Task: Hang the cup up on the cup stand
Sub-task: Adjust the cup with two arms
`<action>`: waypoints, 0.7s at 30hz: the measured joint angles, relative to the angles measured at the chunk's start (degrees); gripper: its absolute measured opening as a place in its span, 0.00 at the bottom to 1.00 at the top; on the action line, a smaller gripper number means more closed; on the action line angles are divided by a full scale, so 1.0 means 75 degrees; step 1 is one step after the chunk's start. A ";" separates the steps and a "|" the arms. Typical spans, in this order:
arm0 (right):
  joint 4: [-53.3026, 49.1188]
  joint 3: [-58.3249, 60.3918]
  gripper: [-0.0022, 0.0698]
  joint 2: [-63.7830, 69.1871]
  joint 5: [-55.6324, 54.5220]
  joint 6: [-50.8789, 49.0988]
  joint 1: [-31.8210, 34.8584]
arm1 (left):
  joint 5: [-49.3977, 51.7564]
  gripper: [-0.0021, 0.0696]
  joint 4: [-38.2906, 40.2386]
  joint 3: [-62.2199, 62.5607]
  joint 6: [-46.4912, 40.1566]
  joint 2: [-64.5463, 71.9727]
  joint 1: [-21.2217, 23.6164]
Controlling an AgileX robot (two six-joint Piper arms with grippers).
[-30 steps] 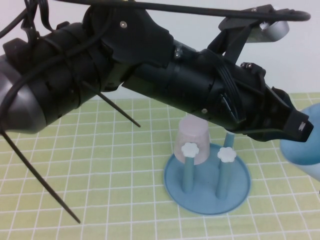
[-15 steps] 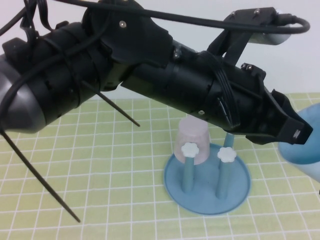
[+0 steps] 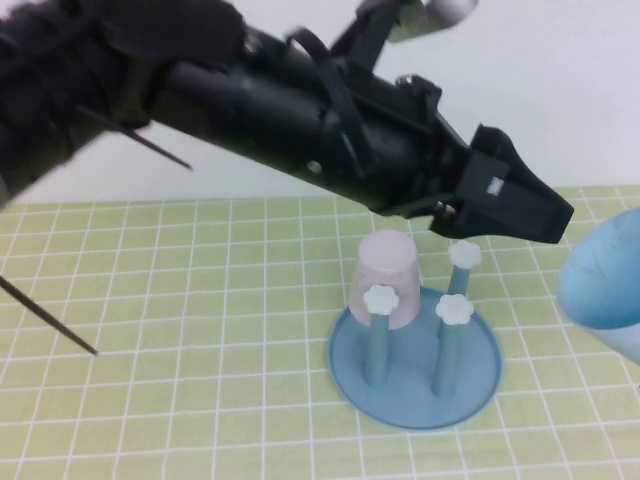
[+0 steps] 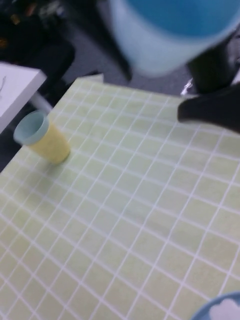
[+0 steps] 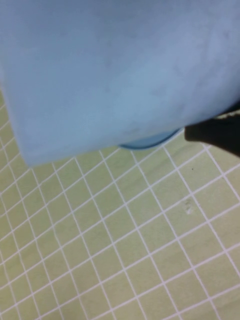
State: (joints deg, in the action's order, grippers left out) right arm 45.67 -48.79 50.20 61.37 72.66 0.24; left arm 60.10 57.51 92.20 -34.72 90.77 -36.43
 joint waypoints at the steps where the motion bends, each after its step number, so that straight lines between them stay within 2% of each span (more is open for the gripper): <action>1: -0.0036 0.0000 0.82 0.0000 0.0000 -0.0015 0.0000 | 0.0281 0.63 0.0000 0.0129 -0.0072 -0.0016 0.0000; 6: -0.0087 0.0000 0.82 0.0086 0.0000 -0.0044 0.0000 | 0.1253 0.63 0.0183 0.0701 -0.0821 -0.0061 -0.0242; 12: -0.0103 0.0000 0.82 0.0375 -0.0015 -0.0235 0.0000 | 0.1242 0.62 0.0058 0.0907 -0.2243 -0.0078 -0.1107; 16: -0.0103 0.0000 0.82 0.0405 -0.0043 -0.0290 0.0000 | 0.0713 0.61 -0.0770 0.0907 -0.2296 -0.0006 -0.1616; 21: -0.0144 0.0000 0.82 0.0410 -0.0043 -0.0302 0.0000 | 0.0365 0.61 -0.0992 0.0907 -0.2224 0.0234 -0.1741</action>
State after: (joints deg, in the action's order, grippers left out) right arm 44.59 -48.79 53.27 61.05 70.39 0.24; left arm 62.83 50.07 99.01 -51.40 92.53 -49.49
